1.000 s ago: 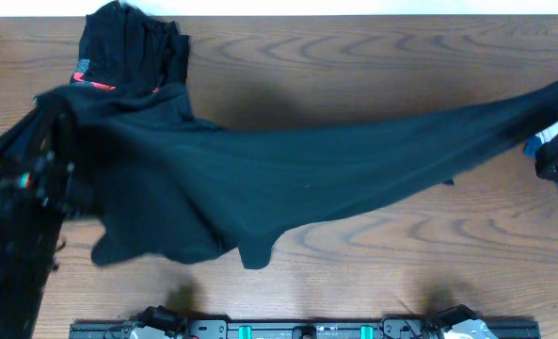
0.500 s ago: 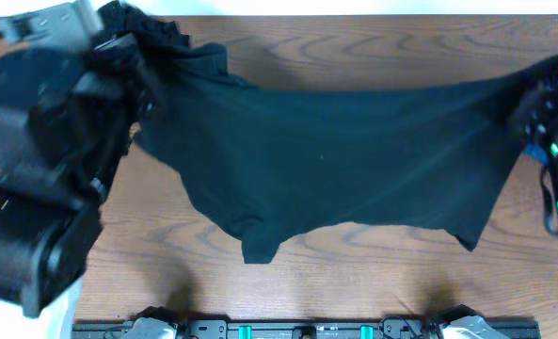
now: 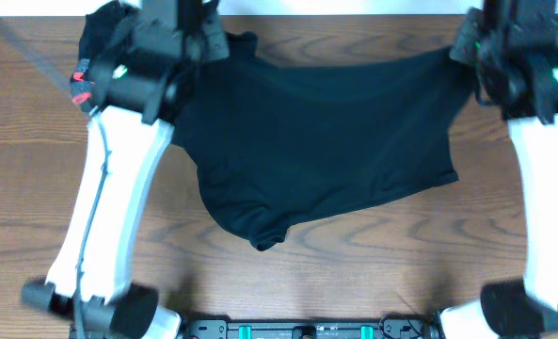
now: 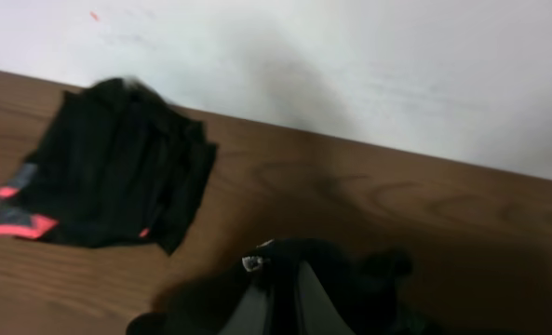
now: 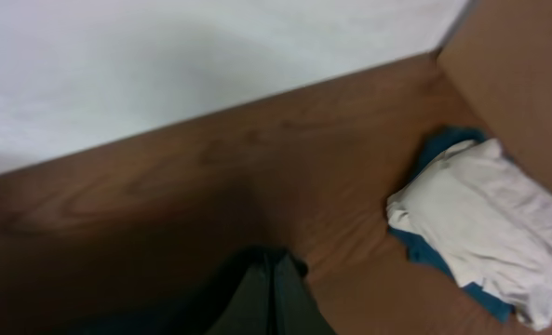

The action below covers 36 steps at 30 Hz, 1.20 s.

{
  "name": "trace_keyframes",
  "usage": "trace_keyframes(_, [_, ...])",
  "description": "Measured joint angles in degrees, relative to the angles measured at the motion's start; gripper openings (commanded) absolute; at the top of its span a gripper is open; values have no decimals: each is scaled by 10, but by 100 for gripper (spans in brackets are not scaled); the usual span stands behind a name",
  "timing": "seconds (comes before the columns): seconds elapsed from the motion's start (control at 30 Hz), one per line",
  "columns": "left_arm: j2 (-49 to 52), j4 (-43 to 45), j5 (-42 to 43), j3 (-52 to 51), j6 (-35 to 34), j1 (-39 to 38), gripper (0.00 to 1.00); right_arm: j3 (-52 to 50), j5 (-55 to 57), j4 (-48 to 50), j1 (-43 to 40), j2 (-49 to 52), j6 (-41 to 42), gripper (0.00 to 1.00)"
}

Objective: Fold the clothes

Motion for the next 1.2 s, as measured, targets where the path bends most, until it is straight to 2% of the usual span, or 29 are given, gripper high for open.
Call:
trace_keyframes(0.2, [107,72,0,0,5,0,6,-1,-18,62,-7,102,2,2])
trace_keyframes(0.3, [150,100,0,0,8,0,6,-1,-21,96,-8,140,2,6])
trace_keyframes(0.37, [180,122,0,0,15,0,6,-1,-23,121,-10,165,-2,12])
trace_keyframes(0.4, [192,130,0,0,18,0,6,-1,-24,130,-12,176,-3,18])
trace_keyframes(0.43, [204,139,0,0,22,0,6,-1,-25,140,-13,189,-7,31])
trace_keyframes(0.5, [228,152,-1,0,33,0,6,-1,-25,153,-13,210,-10,73])
trace_keyframes(0.53, [239,155,-2,0,38,0,10,-1,-25,159,-14,219,-16,87])
trace_keyframes(0.57, [248,155,-2,0,45,0,16,-1,-28,162,-15,229,-21,95])
trace_keyframes(0.6, [257,153,-2,0,51,1,23,-1,-31,161,-16,238,-30,99])
trace_keyframes(0.67, [269,141,-2,0,64,1,25,-1,-35,154,-18,247,-42,99])
trace_keyframes(0.7, [272,135,-2,0,68,2,33,-1,-36,144,-20,250,-47,99])
trace_keyframes(0.73, [274,132,-2,0,75,3,43,-2,-37,139,-22,250,-50,99])
trace_keyframes(0.8, [273,132,-2,0,82,4,82,-2,-41,128,-27,247,-54,99])
trace_keyframes(0.83, [270,132,-2,0,82,4,93,-2,-45,120,-29,244,-56,99])
trace_keyframes(0.87, [267,133,-2,0,86,5,98,-2,-50,108,-31,239,-58,99])
trace_keyframes(1.03, [237,112,-2,0,106,5,98,-2,-94,38,-33,198,-68,99])
trace_keyframes(1.2, [162,-19,16,1,115,5,98,-2,-139,-90,-33,127,-76,99])
